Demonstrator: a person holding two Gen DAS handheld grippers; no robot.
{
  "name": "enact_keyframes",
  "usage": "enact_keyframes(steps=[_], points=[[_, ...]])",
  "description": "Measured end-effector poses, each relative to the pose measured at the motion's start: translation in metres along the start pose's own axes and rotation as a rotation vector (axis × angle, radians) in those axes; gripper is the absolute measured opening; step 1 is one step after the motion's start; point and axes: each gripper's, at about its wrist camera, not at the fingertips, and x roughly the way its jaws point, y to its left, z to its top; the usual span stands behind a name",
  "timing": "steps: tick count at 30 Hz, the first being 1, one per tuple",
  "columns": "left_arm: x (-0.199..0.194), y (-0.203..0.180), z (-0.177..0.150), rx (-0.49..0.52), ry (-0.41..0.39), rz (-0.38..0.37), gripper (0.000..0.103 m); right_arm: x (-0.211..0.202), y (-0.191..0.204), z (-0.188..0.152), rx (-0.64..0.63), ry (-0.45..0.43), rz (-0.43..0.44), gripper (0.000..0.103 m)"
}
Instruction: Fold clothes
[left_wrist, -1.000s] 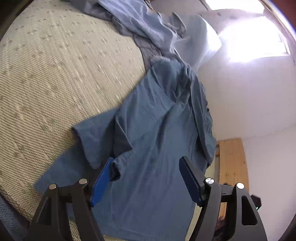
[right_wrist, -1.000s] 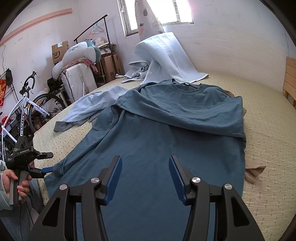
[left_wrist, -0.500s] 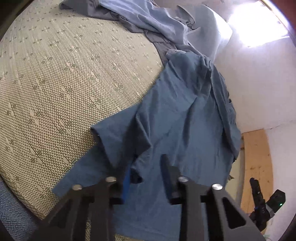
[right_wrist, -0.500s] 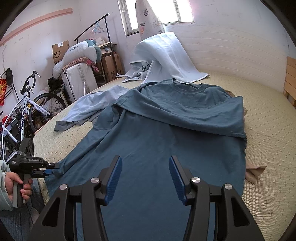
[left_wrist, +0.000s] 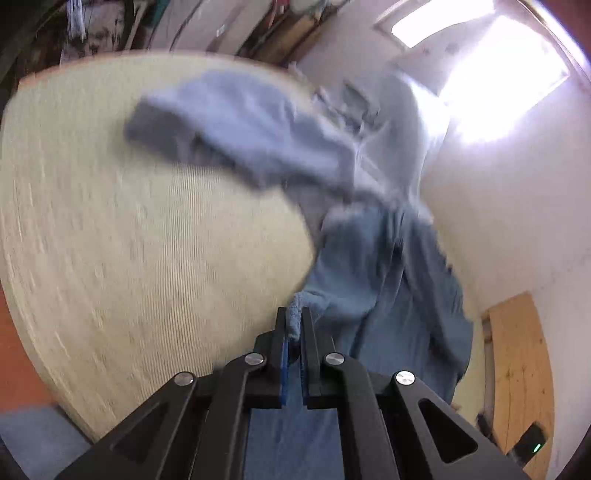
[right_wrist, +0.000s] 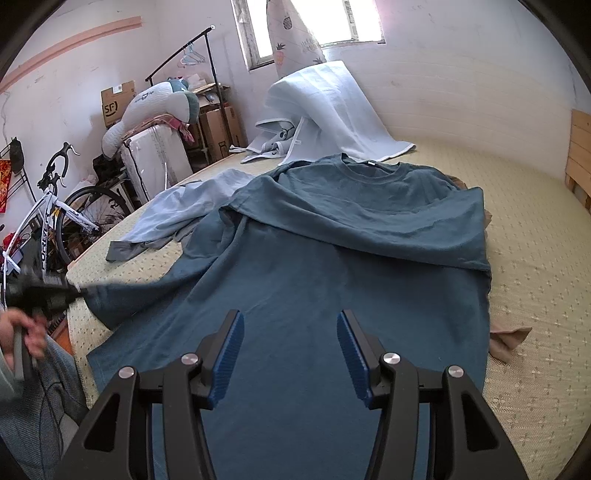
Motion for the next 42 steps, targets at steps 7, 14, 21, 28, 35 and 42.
enact_keyframes(steps=[7, 14, 21, 28, 35, 42], points=[[-0.033, -0.032, 0.099, 0.074, -0.213, 0.005, 0.003, 0.002, -0.002, -0.001, 0.006, 0.004, -0.002, 0.056], [-0.064, -0.056, 0.170, 0.156, -0.368, 0.044, 0.003, 0.004, -0.003, -0.001, 0.007, 0.010, -0.002, 0.056], [-0.062, -0.086, 0.211, 0.272, -0.422, 0.113, 0.003, 0.004, -0.003, -0.002, 0.008, 0.010, -0.004, 0.056], [-0.053, -0.083, 0.250, 0.193, -0.384, 0.128, 0.003, 0.005, -0.002, -0.002, 0.006, 0.011, -0.007, 0.056], [-0.027, -0.015, 0.288, -0.023, -0.341, 0.197, 0.003, 0.007, -0.003, -0.003, 0.002, 0.018, -0.013, 0.056], [0.009, 0.042, 0.290, -0.103, -0.292, 0.283, 0.003, 0.015, -0.005, -0.008, -0.002, 0.042, -0.026, 0.056]])
